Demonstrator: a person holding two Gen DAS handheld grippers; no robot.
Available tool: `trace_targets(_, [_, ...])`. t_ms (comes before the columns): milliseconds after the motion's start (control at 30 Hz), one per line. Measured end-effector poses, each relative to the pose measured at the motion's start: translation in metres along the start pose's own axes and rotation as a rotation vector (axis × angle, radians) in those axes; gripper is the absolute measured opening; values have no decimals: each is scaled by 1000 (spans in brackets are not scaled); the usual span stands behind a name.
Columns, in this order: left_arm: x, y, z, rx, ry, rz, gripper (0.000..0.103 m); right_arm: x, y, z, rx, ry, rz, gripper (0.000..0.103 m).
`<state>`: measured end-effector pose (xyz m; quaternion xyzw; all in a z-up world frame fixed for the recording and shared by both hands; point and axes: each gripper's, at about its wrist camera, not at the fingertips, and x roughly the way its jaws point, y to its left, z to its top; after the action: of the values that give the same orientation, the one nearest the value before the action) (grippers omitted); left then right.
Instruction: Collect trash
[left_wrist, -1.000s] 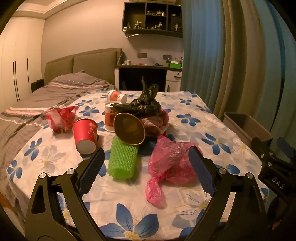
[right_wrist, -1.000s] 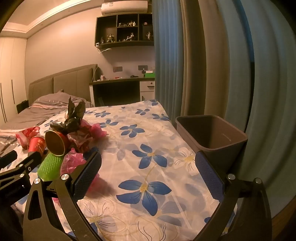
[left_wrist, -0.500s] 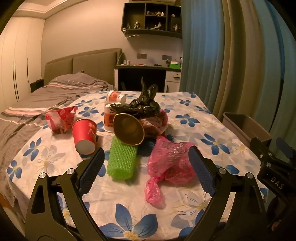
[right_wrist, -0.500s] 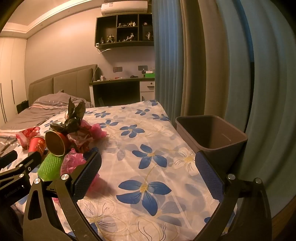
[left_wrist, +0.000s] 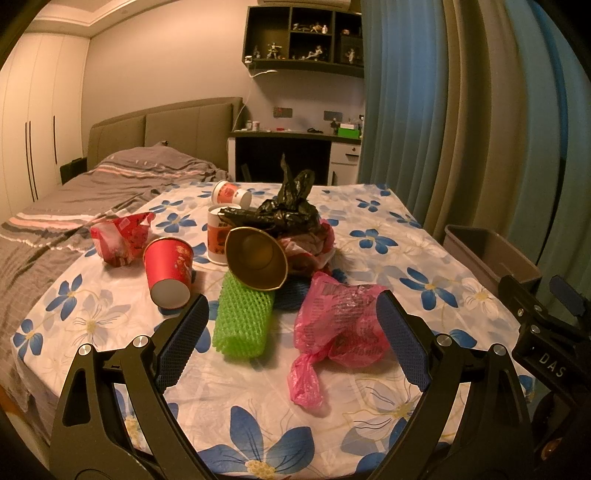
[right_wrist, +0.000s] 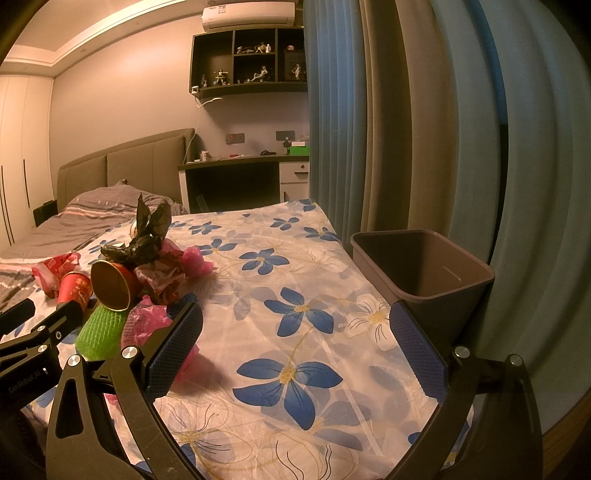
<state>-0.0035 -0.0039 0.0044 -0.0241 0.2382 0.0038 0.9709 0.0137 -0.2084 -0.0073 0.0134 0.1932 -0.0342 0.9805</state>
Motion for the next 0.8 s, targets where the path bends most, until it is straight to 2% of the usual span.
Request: trace_targets(800, [0, -3, 2, -2, -3, 1, 91, 1, 2, 1, -1, -1, 0, 98])
